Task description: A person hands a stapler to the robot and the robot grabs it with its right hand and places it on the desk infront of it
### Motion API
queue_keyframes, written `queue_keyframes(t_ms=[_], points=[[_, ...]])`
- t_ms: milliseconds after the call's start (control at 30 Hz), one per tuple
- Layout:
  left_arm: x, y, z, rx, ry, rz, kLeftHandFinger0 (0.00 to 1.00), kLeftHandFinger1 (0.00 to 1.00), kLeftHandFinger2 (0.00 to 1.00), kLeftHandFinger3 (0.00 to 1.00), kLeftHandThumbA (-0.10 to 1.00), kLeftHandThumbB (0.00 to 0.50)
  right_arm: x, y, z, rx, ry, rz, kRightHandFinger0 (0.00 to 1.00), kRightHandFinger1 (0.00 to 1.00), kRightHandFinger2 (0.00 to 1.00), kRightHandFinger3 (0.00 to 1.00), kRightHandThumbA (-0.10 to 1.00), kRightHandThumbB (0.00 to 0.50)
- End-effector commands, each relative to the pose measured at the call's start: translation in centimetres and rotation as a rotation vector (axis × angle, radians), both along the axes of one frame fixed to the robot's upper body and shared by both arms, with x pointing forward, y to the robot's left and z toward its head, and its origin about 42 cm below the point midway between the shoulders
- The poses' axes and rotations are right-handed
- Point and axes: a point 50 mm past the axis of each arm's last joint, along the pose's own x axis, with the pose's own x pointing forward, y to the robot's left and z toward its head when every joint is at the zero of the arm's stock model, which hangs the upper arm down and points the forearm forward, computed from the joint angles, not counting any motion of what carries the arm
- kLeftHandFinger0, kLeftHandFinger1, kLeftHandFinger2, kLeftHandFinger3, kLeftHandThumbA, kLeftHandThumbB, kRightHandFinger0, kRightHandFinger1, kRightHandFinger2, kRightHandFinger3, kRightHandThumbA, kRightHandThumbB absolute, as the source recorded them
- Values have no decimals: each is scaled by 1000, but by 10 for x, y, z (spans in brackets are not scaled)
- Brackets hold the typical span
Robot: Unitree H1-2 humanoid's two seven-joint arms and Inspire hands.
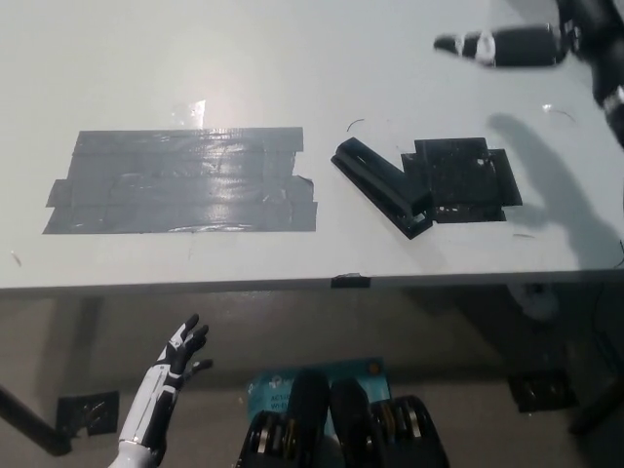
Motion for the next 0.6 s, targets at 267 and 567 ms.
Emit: queue_keyframes(t_ms=[267, 567], points=[[9, 4, 14, 40, -79, -29, 989, 1000, 1000, 1000, 1000, 500, -185, 3, -147, 381, 175, 138, 1000, 1000, 1000, 1000, 1000, 366], [6, 3, 7, 35, -67, -26, 1000, 1000, 1000, 1000, 1000, 500, -185, 12, -250, 377, 485, 49, 1000, 1000, 1000, 1000, 1000, 322]])
